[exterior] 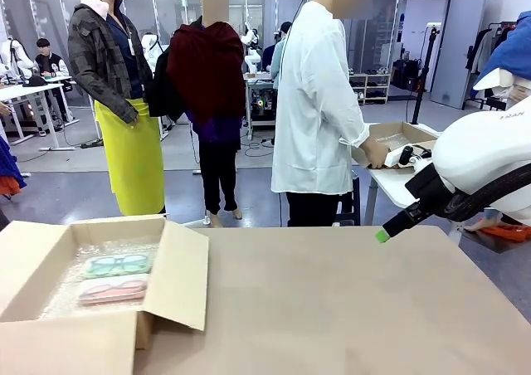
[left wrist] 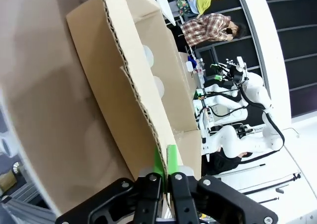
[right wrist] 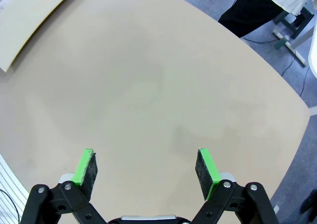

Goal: Pack the glasses set securely to prepare it for shipping.
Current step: Position the Package Box on the left side of the table.

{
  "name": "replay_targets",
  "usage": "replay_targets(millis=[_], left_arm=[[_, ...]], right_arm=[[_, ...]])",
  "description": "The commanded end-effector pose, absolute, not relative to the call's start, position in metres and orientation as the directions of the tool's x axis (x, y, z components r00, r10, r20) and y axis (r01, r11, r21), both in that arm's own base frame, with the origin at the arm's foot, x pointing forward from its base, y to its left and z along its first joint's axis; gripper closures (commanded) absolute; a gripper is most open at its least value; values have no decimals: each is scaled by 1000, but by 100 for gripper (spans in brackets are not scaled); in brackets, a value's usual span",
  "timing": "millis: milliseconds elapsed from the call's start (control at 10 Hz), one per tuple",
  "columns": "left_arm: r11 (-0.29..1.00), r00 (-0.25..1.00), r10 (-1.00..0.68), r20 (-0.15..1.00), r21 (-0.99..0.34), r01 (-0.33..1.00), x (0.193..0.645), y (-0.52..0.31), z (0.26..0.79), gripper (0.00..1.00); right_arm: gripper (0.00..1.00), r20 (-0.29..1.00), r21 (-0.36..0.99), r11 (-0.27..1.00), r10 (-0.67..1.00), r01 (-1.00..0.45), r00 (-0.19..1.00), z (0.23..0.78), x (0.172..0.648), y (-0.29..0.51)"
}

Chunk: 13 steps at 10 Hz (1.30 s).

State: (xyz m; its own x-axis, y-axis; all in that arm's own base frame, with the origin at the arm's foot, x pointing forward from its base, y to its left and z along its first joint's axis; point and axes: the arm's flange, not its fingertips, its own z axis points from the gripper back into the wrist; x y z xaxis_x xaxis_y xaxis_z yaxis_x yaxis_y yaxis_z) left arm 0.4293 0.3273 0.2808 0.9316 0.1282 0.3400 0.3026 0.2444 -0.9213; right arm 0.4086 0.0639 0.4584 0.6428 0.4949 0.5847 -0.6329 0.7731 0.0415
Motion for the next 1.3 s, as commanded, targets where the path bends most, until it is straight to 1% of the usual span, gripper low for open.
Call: replay_targets(millis=[0, 200, 300, 400, 900, 1000, 1100, 1200], left_arm=[[207, 942, 51, 331, -926, 315, 444, 369, 285, 97], [193, 937, 36, 346, -923, 334, 451, 392, 290, 97], [196, 937, 28, 349, -921, 337, 452, 393, 289, 97], [228, 934, 69, 351, -917, 327, 444, 376, 284, 97], [228, 934, 69, 351, -917, 327, 444, 376, 284, 97], [220, 933, 56, 356, -916, 336, 450, 383, 282, 97], [233, 931, 81, 357, -915, 330, 448, 379, 285, 60], [265, 928, 110, 355, -911, 317, 447, 377, 287, 61]], right_arm=[[0, 590, 36, 776, 492, -630, 640, 457, 406, 66], [0, 590, 36, 776, 492, -630, 640, 457, 406, 66], [0, 590, 36, 776, 492, -630, 640, 457, 406, 66], [0, 590, 36, 776, 492, -630, 640, 457, 406, 66], [0, 590, 36, 776, 492, -630, 640, 457, 406, 66], [0, 590, 36, 776, 492, -630, 640, 457, 406, 66], [0, 590, 36, 776, 492, -630, 640, 457, 406, 66], [0, 590, 36, 776, 492, -630, 640, 457, 406, 66]])
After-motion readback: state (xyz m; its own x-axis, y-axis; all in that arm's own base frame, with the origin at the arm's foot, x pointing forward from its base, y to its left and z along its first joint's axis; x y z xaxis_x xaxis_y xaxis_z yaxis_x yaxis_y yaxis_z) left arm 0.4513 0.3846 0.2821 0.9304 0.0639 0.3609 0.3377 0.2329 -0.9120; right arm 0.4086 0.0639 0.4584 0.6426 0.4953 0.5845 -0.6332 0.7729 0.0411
